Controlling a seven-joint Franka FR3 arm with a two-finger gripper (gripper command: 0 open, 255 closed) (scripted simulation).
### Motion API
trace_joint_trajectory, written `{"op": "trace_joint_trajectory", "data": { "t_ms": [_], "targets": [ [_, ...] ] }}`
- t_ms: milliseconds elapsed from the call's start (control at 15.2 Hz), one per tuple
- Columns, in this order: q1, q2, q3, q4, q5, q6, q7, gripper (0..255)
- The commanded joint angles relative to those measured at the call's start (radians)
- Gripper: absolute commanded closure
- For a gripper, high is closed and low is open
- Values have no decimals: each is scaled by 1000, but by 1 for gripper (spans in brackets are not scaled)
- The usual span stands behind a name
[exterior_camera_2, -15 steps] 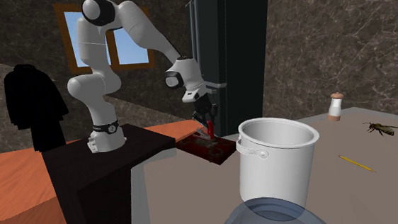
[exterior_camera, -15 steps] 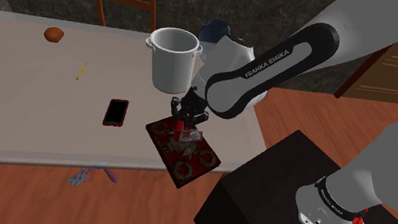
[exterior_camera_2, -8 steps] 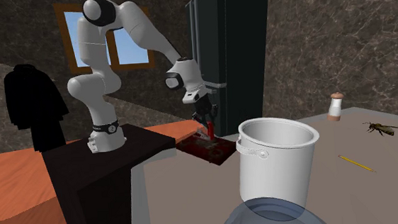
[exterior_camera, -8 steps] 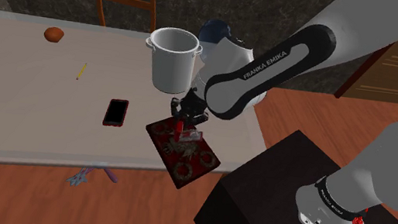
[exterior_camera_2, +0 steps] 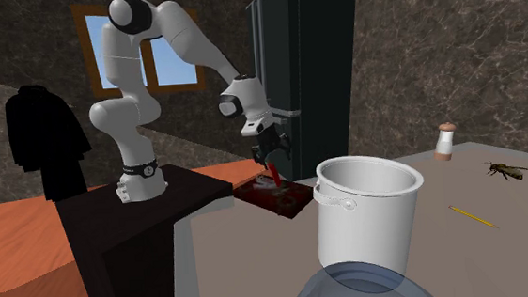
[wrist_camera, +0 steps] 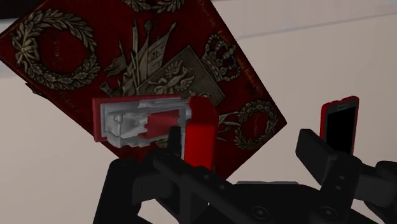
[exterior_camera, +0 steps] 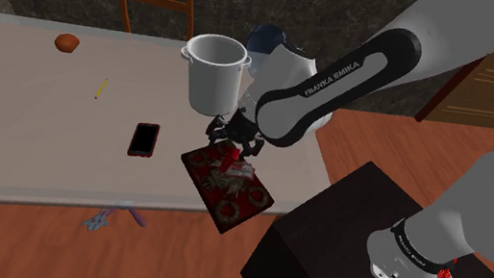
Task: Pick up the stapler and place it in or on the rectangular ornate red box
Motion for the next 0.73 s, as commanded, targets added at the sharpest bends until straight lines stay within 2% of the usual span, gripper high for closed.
{"op": "trace_joint_trajectory", "data": {
  "t_ms": [0, 132, 660],
  "targets": [
    [-7, -63, -1, -15, 3, -50, 2, 0],
    [-15, -133, -6, -28, 5, -109, 3, 0],
    [-14, -133, -8, -28, 5, -109, 3, 0]
  ]
}}
